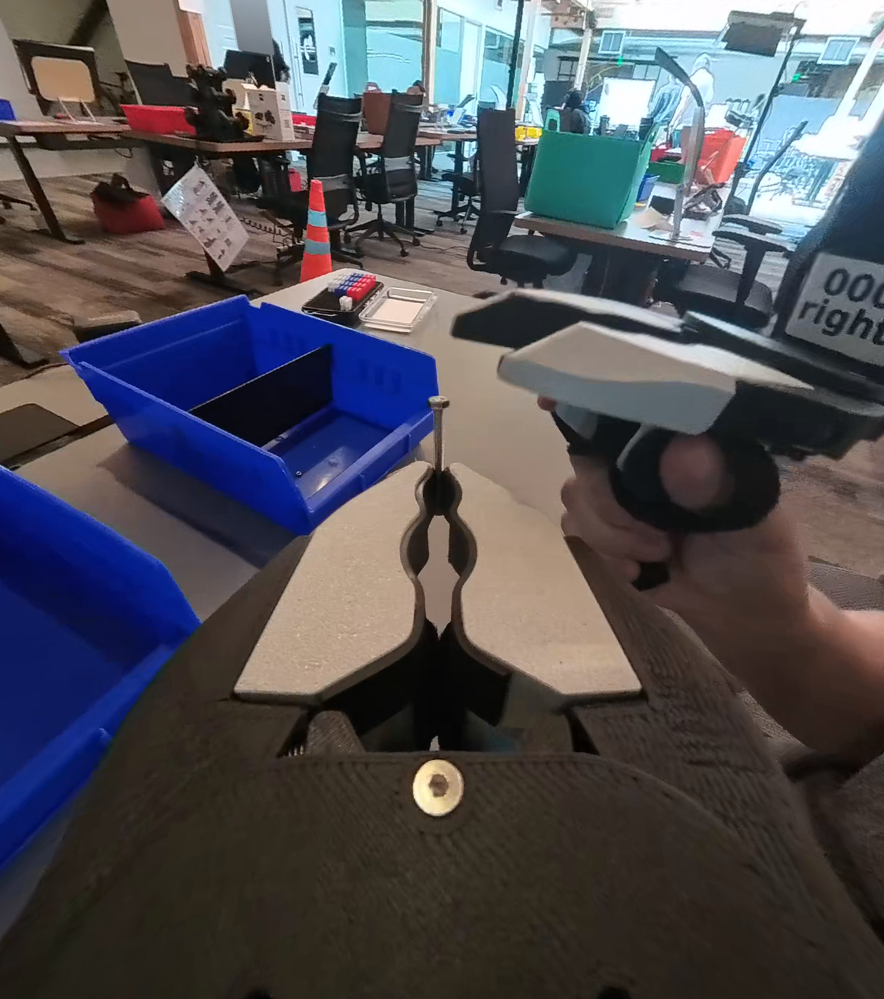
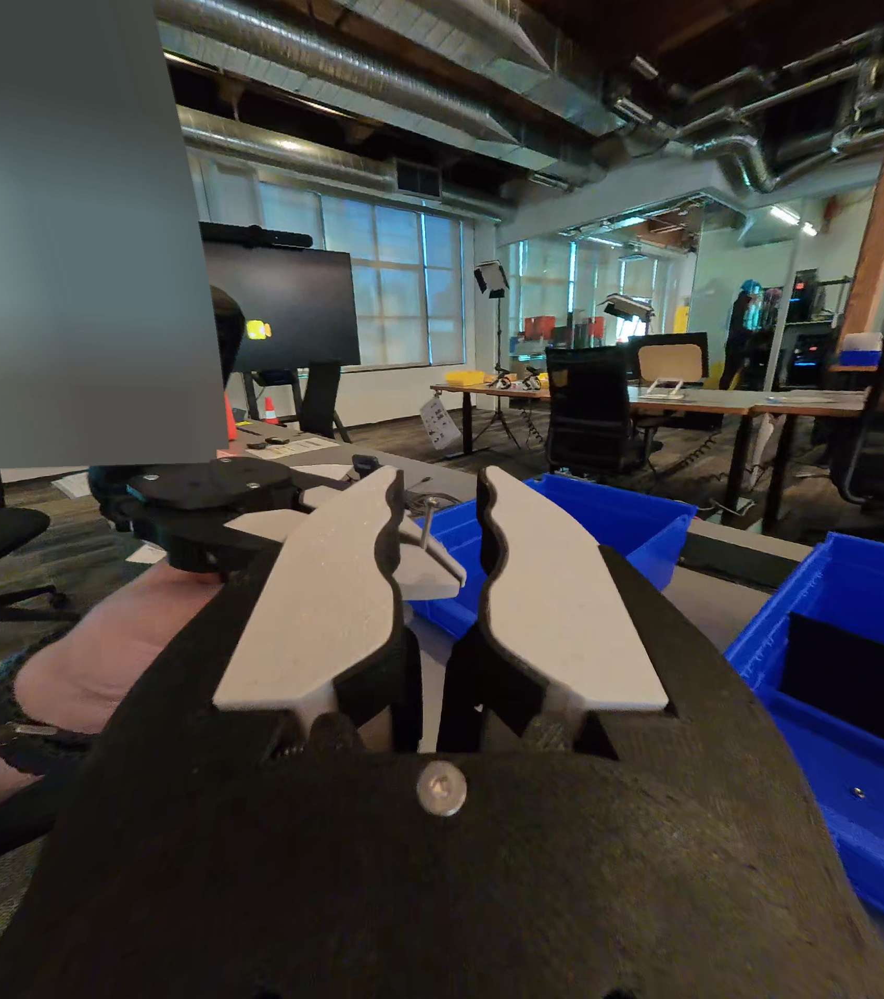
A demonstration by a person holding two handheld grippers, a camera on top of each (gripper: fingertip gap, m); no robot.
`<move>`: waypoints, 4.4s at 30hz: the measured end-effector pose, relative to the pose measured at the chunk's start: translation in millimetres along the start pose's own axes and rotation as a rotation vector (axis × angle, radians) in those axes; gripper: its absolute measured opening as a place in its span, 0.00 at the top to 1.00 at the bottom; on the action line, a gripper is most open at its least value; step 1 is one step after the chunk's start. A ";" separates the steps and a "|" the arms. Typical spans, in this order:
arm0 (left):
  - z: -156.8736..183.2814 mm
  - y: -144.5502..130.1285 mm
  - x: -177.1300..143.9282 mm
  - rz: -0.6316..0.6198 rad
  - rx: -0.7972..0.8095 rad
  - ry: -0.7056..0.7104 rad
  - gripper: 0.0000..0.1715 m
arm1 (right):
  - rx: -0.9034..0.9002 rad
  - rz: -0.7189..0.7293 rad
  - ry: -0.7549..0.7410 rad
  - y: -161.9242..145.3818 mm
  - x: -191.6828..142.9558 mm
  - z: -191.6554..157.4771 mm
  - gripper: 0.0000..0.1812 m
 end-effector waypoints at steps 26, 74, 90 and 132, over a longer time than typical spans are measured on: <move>2.7 2.8 -2.9 0.022 0.048 0.004 0.99 | 0.008 -0.037 0.024 -12.3 11.3 -7.6 0.97; 3.4 4.1 -1.6 0.012 -0.100 -0.093 0.99 | 0.196 0.116 0.219 9.2 -11.4 11.7 0.80; -4.8 5.4 -2.4 0.050 0.047 0.076 0.99 | -0.044 -0.063 -0.032 -12.4 13.7 -4.7 0.89; 68.2 14.7 -30.9 -0.025 -0.200 -0.619 0.99 | 0.406 0.092 1.505 12.4 -19.8 -48.0 0.98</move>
Point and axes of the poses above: each gripper's, where its closed fingertips meet, x out along the fingers, y out of its top, z = x × y across the jaws, the point moved 1 cm from there along -x, back along the fingers, and after that the axes turned 13 degrees about y, right-handed, at the moved point
